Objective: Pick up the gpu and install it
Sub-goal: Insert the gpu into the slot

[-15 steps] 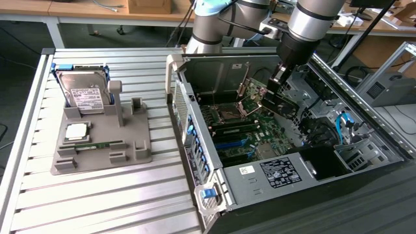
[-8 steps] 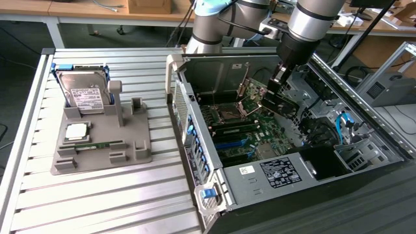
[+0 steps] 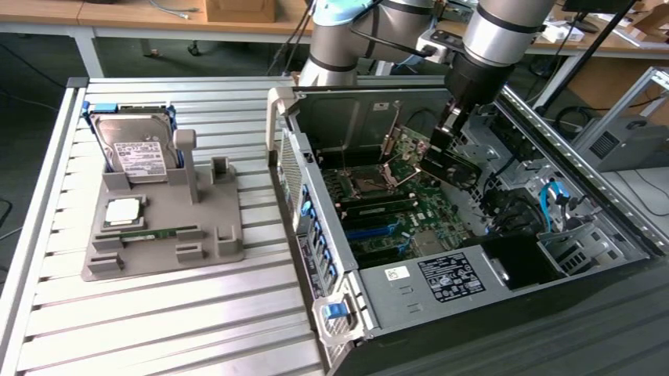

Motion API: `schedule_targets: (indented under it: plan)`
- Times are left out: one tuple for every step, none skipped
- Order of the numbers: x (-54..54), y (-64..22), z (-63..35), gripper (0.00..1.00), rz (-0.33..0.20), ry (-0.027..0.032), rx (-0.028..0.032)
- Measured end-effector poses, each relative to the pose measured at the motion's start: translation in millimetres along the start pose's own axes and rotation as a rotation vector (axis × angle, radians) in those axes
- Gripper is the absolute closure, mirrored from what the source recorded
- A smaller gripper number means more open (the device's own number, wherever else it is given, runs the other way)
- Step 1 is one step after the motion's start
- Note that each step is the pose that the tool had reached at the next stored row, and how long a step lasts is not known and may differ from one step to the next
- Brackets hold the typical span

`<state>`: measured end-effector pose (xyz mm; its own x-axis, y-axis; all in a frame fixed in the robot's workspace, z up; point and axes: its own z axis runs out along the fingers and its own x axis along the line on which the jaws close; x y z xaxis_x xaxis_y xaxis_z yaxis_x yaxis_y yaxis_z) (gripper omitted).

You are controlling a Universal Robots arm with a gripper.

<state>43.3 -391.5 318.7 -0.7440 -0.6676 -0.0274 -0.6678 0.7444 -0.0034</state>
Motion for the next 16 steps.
schedule_targets:
  plan:
    - [0.0,0.0,0.0,0.73,-0.006,0.0000,-0.0002]
    - [0.0,0.0,0.1,0.73,-0.011,0.0000,-0.0003]
    - [0.0,0.0,0.1,0.73,-0.015,-0.0001,-0.0004]
    - [0.0,0.0,0.1,0.73,-0.018,0.0000,-0.0005]
    - [0.0,0.0,0.1,0.73,-0.020,0.0000,-0.0005]
    - [0.0,0.0,0.1,0.73,-0.023,-0.0001,-0.0006]
    - [0.0,0.0,0.1,0.73,-0.027,-0.0001,-0.0007]
    - [0.0,0.0,0.2,0.73,-0.032,-0.0001,-0.0008]
    - [0.0,0.0,0.2,0.73,-0.034,-0.0001,-0.0009]
    - [0.0,0.0,0.3,0.73,-0.037,-0.0002,-0.0011]
    - [0.0,0.0,0.3,0.73,-0.040,-0.0002,-0.0012]
    - [0.0,0.0,0.3,0.73,-0.044,-0.0002,-0.0013]
    - [0.0,0.0,0.3,0.73,-0.048,-0.0002,-0.0014]
    - [0.0,0.0,0.3,0.73,-0.051,-0.0002,-0.0015]
    - [0.0,0.0,0.3,0.73,-0.053,-0.0002,-0.0015]
    - [0.0,0.0,0.3,0.73,-0.056,-0.0002,-0.0016]
